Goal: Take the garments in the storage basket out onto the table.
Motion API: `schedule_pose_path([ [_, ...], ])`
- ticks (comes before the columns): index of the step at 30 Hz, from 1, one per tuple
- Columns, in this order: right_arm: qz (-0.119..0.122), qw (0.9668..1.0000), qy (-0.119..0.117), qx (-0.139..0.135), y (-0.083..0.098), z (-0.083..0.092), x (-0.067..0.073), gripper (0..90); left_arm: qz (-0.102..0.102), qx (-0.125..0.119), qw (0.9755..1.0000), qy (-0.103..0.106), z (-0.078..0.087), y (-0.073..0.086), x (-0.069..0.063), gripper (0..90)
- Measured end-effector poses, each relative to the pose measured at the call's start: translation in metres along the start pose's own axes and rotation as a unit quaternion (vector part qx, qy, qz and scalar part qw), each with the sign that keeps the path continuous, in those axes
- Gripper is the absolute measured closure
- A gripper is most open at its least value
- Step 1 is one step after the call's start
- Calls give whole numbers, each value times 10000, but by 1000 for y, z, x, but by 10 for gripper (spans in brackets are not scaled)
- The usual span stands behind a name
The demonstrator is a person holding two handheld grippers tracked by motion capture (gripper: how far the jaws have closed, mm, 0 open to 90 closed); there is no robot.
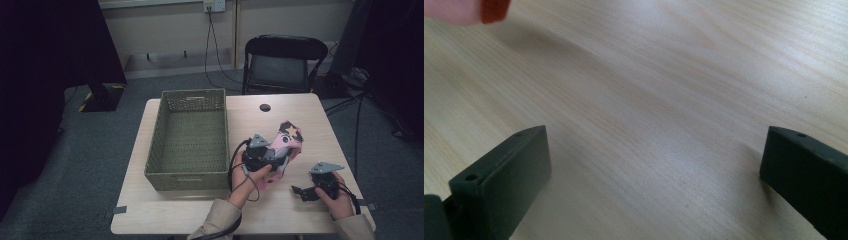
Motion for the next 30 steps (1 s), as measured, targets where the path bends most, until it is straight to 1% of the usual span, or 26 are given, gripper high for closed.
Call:
schedule_pose_path([
  [5,0,10000,1,0,0,0,0,0,-12,109,9999,-104,-8,2,1,552],
  [11,2,10000,3,-1,0,0,0,0,55,222,9992,-322,-15,6,4,553],
  [15,-3,10000,1,2,0,0,0,0,18,316,9986,-426,-22,9,3,552],
  [16,0,10000,1,1,0,0,0,0,-17,354,9983,-457,-24,10,2,552],
  [17,-2,10000,1,1,0,0,0,0,-3,372,9981,-494,-25,11,2,551],
  [21,-1,10000,1,2,0,0,0,0,20,433,9976,-543,-33,14,5,546],
  [24,-2,10000,1,3,0,0,0,0,47,448,9976,-531,-36,16,7,545],
  [25,-4,10000,1,3,0,0,0,0,53,481,9971,-582,-39,17,9,545],
  [26,-4,10000,1,3,0,0,0,0,53,481,9971,-582,-39,17,9,544],
  [28,-2,10000,0,3,0,0,0,0,123,459,9970,-603,-41,18,11,543],
  [30,-3,10000,1,3,0,0,0,0,152,465,9967,-647,-42,18,13,540],
])
Point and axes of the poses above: each handheld gripper's, and its own axes: z roughly backward along the jaws, y roughly out of its underside, x roughly to its left, the point moved 1 cm from there along -z, roughly forward along the jaws, and after that the axes turned 1 degree about -y, right-handed, at the moved point
